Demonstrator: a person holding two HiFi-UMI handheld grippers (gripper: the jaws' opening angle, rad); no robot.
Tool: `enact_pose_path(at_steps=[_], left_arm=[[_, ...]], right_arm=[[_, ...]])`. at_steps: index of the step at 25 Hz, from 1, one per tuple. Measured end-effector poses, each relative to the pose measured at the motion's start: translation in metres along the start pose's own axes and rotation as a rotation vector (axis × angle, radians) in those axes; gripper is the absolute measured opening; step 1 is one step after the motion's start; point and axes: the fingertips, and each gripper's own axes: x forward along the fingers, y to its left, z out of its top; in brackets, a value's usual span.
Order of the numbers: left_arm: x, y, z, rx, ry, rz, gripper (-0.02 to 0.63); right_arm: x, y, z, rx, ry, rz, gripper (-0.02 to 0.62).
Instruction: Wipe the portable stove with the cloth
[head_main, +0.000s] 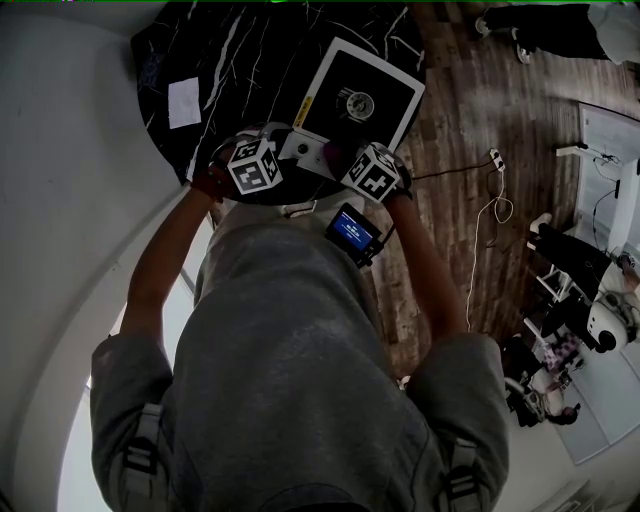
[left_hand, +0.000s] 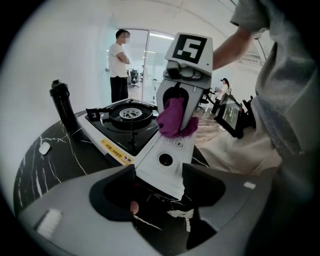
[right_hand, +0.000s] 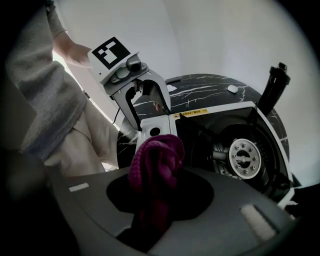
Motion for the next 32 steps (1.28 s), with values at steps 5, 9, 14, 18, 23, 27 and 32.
enact_pose_path(at_steps=[5, 9, 14, 18, 23, 27, 32], left_arm=[[0.0, -0.005, 0.0, -0.004, 0.005, -0.011, 0.281], [-0.001, -0.001, 0.001, -0.002, 0.004, -0.008, 0.281], [0.0, -0.001, 0.0, 0.002, 0.003, -0.006, 0.281], [-0.001, -0.001, 0.0, 0.003, 0.005, -0.007, 0.282], [-0.001, -0.001, 0.0, 0.003, 0.014, -0.012, 0.282], [-0.002, -0.002, 0.0, 0.0, 0.006, -0.007, 0.284], [-0.001, -0.002, 0.001, 0.004, 0.019, -0.014, 0.283]], right_arm=[[0.001, 0.005, 0.001, -0.003, 0.007, 0.021, 0.117], [0.002, 0.001, 0.007, -0.001, 0.007, 0.016, 0.115], [0.005, 0.001, 0.013, 0.003, -0.002, 0.007, 0.115], [0.007, 0.001, 0.018, -0.005, -0.003, 0.012, 0.115], [0.009, 0.003, 0.025, -0.003, -0.004, 0.016, 0.115], [0.012, 0.003, 0.033, -0.008, -0.01, 0.013, 0.115], [0.016, 0.003, 0.042, -0.017, -0.021, 0.023, 0.115]])
